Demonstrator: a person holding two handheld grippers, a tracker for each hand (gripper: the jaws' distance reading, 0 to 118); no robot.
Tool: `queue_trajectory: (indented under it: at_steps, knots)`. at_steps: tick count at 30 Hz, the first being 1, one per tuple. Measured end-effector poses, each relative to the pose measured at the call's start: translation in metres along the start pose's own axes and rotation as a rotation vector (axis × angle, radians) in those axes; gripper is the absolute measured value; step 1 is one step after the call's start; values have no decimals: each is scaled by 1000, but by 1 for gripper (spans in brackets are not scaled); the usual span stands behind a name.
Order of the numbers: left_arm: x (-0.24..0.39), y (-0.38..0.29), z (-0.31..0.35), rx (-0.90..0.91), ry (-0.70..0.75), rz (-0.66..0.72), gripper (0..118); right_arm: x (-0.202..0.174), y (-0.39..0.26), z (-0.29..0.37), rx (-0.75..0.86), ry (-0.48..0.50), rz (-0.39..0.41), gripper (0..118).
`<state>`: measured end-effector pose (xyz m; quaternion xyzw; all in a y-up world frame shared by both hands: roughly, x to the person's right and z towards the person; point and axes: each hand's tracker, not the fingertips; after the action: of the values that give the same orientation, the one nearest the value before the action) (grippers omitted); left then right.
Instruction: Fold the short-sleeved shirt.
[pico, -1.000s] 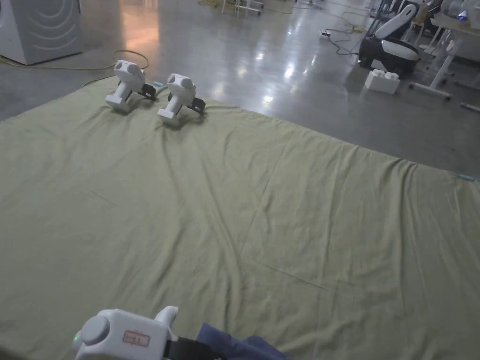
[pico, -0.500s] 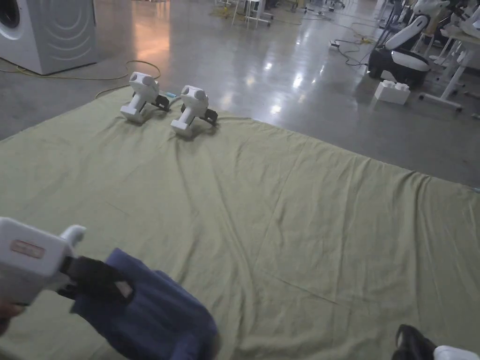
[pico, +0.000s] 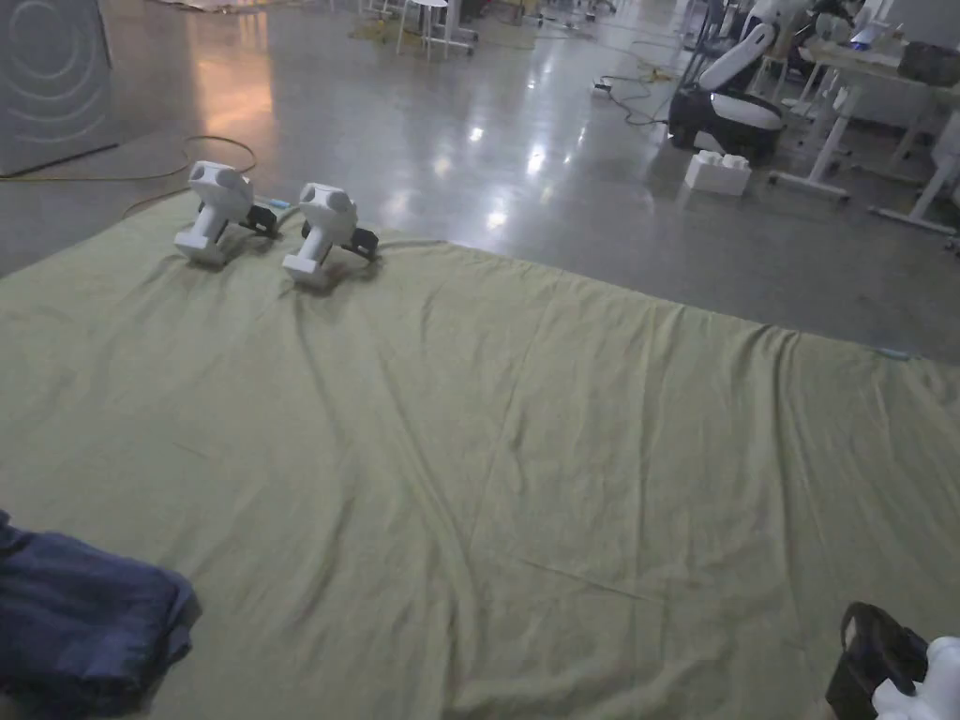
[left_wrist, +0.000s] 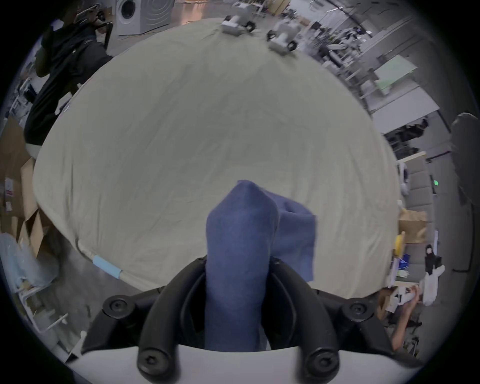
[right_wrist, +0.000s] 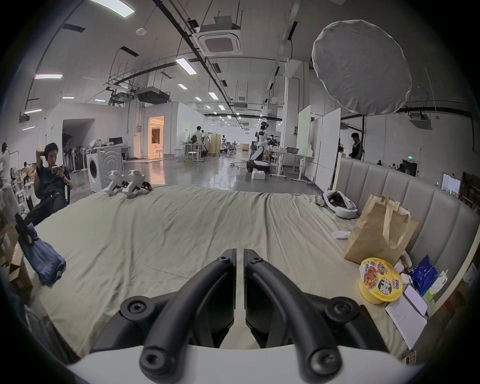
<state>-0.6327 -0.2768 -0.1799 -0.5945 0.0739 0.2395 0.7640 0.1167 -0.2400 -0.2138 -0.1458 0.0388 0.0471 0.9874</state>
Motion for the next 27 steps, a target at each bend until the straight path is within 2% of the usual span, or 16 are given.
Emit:
queue_trajectory:
  at_steps: [1, 4, 7, 9, 13, 21, 27]
  knots:
    - [1, 1, -4, 1, 42, 3, 38, 0, -2, -1, -9, 2, 2, 7]
    - [8, -4, -4, 32, 212, -13, 65, -1, -8, -3, -35, 9, 6, 7]
    - [4, -1, 9, 103, 249, -5, 71, 0, -14, -5, -52, 25, 24, 7]
    - [9, -3, 23, 166, 280, -17, 72, 1, -15, -5, -57, 23, 45, 7]
    - [25, -9, 49, 296, 342, -101, 72, 2, -18, -8, -76, 43, 39, 7]
    - [112, -62, 26, 604, 116, -183, 72, -8, -23, -10, -80, 65, 27, 7]
    - [216, -114, -15, 839, 65, -237, 72, -12, -16, -17, -50, 57, -9, 7]
